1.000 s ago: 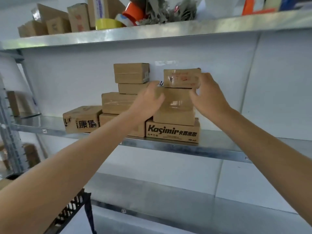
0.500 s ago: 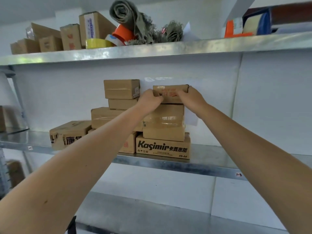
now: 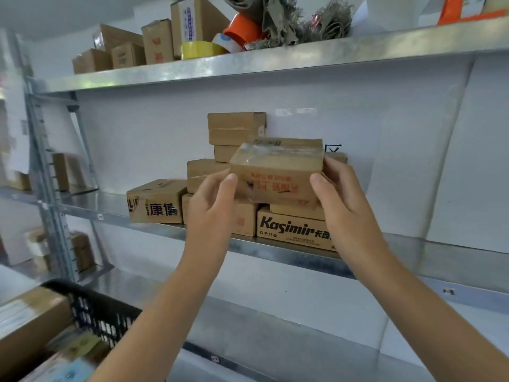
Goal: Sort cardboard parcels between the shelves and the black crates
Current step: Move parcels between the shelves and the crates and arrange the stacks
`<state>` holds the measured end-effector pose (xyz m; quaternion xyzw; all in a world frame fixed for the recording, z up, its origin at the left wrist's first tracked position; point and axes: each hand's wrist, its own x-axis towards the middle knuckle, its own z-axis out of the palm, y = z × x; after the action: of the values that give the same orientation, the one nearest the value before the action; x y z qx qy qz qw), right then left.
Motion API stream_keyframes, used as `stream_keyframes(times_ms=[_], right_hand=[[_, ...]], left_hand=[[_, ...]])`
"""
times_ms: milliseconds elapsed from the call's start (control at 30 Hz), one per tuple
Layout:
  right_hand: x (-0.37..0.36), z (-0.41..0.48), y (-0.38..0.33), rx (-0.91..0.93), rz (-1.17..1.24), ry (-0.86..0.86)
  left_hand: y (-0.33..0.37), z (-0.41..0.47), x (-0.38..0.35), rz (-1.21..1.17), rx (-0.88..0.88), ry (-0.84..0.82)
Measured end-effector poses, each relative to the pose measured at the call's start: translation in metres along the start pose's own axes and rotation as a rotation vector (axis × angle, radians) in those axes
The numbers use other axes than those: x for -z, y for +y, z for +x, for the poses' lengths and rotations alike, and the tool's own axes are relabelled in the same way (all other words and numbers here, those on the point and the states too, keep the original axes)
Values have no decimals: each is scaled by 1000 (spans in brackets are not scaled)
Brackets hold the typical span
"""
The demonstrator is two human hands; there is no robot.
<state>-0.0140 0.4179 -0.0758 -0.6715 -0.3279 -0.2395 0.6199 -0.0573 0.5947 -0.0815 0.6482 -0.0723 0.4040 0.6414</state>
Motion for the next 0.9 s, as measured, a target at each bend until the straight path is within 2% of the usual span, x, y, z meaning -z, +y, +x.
stream_keyframes(times_ms=[200,333,467,733,900], right_hand=[[-57,-41,24,-112,129,-98],[-105,-64,50,-322,111,-115],[-155,-101,70,-406,148,-201],[-225,-149,83,-456,302,-387],[-264,-173,85,-412,239,-557]], left_hand=[[-35,-48,69,9,160,150],[-56,-76,111,169,226,237],[-70,-109,158,260,354,389],[-75,-163,222,280,433,552],[-73,-191,248,344,424,629]])
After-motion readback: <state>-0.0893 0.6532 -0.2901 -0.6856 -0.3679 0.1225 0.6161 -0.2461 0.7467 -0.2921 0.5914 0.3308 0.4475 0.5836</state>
